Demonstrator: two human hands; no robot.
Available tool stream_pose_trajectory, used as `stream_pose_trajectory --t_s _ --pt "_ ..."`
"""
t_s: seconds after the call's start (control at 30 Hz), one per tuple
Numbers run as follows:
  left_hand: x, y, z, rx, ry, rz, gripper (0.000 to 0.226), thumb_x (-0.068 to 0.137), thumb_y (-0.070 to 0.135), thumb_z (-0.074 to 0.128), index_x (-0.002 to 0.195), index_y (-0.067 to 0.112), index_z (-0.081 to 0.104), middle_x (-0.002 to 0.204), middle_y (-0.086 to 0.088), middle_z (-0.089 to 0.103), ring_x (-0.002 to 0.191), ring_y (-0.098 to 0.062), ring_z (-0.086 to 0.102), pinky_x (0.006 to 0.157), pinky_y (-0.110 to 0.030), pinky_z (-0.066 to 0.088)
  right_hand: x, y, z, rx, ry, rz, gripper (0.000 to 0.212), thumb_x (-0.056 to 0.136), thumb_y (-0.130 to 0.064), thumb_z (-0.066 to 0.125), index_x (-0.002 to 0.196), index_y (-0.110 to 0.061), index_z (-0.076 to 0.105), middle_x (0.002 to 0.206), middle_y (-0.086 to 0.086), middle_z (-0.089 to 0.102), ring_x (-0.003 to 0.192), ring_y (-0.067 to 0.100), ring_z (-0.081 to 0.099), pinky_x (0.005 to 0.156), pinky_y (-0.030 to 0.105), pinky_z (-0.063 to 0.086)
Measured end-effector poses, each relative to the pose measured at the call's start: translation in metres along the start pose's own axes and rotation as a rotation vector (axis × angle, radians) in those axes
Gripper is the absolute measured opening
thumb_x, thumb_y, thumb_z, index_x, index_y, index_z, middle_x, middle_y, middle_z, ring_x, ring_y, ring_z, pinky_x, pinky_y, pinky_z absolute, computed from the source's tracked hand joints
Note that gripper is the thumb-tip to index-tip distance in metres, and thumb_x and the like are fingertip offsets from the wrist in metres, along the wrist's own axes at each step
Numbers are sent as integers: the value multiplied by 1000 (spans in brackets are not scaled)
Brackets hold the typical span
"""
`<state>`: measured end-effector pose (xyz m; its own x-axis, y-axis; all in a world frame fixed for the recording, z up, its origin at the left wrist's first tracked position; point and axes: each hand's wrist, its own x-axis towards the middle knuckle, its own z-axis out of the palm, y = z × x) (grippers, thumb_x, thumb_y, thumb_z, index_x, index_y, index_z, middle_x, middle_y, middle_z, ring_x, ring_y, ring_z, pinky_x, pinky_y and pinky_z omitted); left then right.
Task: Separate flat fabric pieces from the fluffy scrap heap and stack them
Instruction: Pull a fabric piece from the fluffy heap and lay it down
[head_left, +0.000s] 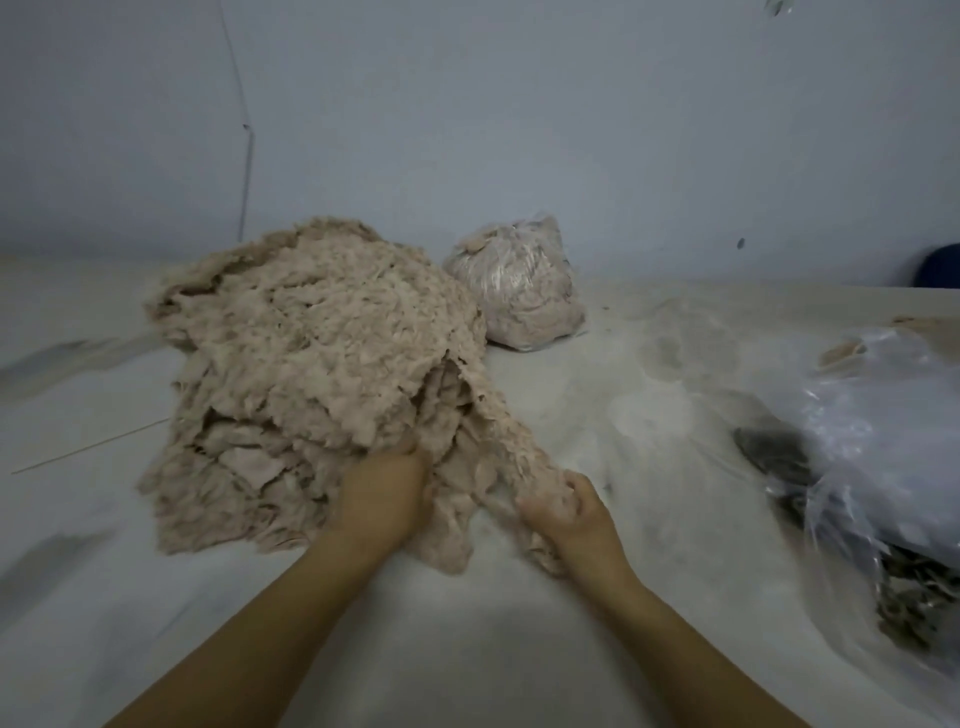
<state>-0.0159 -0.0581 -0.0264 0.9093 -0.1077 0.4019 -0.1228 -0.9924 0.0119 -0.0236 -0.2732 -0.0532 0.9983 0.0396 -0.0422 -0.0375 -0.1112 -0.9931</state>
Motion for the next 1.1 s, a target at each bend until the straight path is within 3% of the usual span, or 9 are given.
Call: stream_pose_trajectory --t_s 0.1,0.17,0.27,0.43,0.53,0.67,0.8,0.93,1.1 --pt "12 28 -1 -20 236 325 51 62 22 80 111 14 67 126 -9 61 105 -35 54 82 -47 51 -6 2 11 -154 -53 -99 13 89 -33 65 87 -20 64 68 -5 67 55 3 58 55 13 44" --pt "21 38 13 -76 114 472 54 72 15 70 125 14 60 136 -8 54 126 -33 47 104 -51 35 -11 7 13 -166 -89 -95 32 93 -35 57 73 -11 61 52 -7 56 48 3 49 52 15 38" --pt "35 14 48 -204 -184 346 27 91 11 52 115 11 63 126 -11 57 128 -26 43 106 -31 25 -20 12 5 -138 -80 -77 35 96 -31 54 82 0 64 53 -1 55 48 9 48 52 19 38" --pt "34 -54 74 -102 -197 134 33 100 9 41 132 7 49 148 -17 37 136 -27 36 115 -26 20 -36 14 -29 156 -34 62 31 94 -17 54 75 7 61 53 18 57 42 26 54 43 18 37" --pt "35 -45 62 -332 -236 107 26 94 2 51 117 -1 63 127 -20 58 119 -31 53 94 -17 29 -35 13 -37 155 -74 24 44 91 -23 56 87 21 56 76 19 57 73 26 49 66 31 36" --pt "11 0 31 -780 -88 -27 16 88 26 64 84 16 76 93 -4 73 92 -23 66 75 -13 39 -28 7 -20 72 -80 -35 41 95 -17 54 84 22 55 75 25 56 76 21 51 72 27 38" --pt "-12 38 16 -1593 -699 -537 32 73 47 68 81 17 74 83 -5 74 82 -17 71 72 -27 56 -26 4 -2 -168 -119 -172 35 99 -15 48 66 -4 49 73 4 45 72 10 45 69 21 36" --pt "-9 43 12 -1876 -575 -633 13 93 8 50 93 1 61 91 -17 65 75 -23 66 69 -35 56 -26 6 5 -152 -10 -149 35 91 -37 54 68 -12 62 77 0 60 73 11 56 70 23 48" --pt "-6 42 8 -1845 -599 -505 15 92 8 53 81 11 62 65 -7 67 54 -15 63 48 -22 50 -17 -1 12 365 -112 270 60 76 -52 58 112 -4 62 101 13 66 94 24 64 87 39 54"
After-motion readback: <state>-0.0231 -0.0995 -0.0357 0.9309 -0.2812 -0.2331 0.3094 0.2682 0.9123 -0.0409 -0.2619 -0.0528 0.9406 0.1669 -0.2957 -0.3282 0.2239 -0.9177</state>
